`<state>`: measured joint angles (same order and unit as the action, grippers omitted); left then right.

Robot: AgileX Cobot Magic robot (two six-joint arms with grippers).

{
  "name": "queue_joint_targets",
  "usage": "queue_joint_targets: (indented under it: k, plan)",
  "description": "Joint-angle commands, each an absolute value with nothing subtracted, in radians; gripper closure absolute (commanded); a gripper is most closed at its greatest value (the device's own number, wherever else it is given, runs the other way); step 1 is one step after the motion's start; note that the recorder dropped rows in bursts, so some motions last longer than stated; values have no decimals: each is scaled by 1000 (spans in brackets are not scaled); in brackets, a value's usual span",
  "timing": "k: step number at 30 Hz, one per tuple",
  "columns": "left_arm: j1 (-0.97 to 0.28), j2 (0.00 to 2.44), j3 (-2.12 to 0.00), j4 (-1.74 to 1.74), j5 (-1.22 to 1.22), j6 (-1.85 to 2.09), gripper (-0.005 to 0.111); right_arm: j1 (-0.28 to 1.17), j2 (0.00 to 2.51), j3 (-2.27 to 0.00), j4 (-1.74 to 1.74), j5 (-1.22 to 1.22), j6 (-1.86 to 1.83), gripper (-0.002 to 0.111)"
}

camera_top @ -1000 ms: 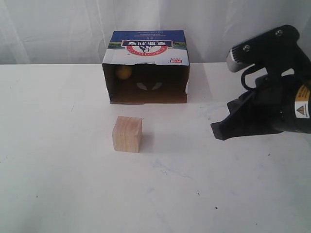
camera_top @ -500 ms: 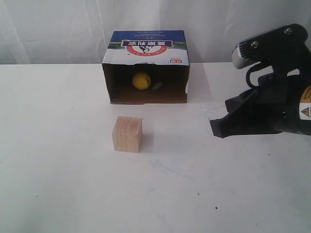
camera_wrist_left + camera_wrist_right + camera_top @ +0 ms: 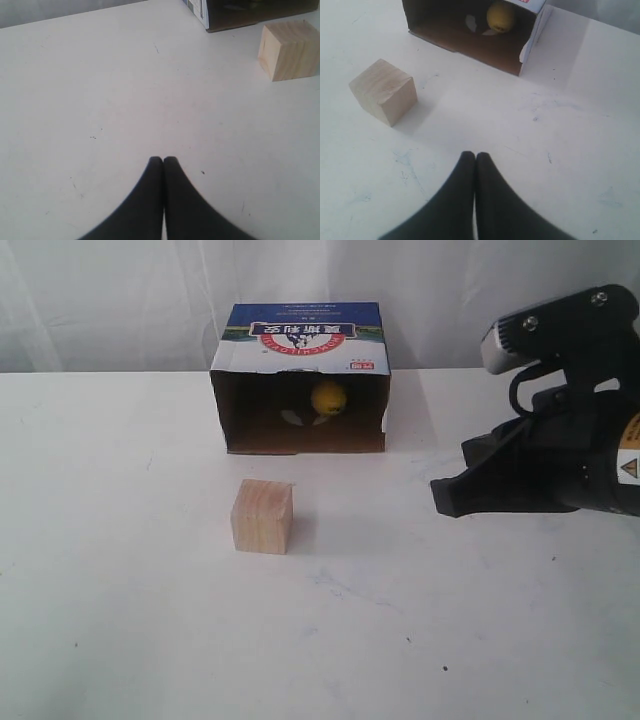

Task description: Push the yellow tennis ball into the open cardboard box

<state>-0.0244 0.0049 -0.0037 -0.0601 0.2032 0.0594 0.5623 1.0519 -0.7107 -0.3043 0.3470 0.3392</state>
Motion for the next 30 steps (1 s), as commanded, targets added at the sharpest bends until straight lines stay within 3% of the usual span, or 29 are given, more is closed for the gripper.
queue_joint_targets:
  k: [1,12,16,19,30]
  plan:
    - [-22,0,0,-63,204,52,107,547,1049,-708,-303,349,345,108]
    - [-22,0,0,-63,204,52,107,507,1042,-698,-303,301,345,108]
    - [-22,0,0,-63,204,52,107,452,1001,-614,-285,124,345,108]
    - [-22,0,0,-63,204,52,107,409,945,-533,-272,20,345,108]
    - [-22,0,0,-63,204,52,107,256,621,-308,-212,60,345,108]
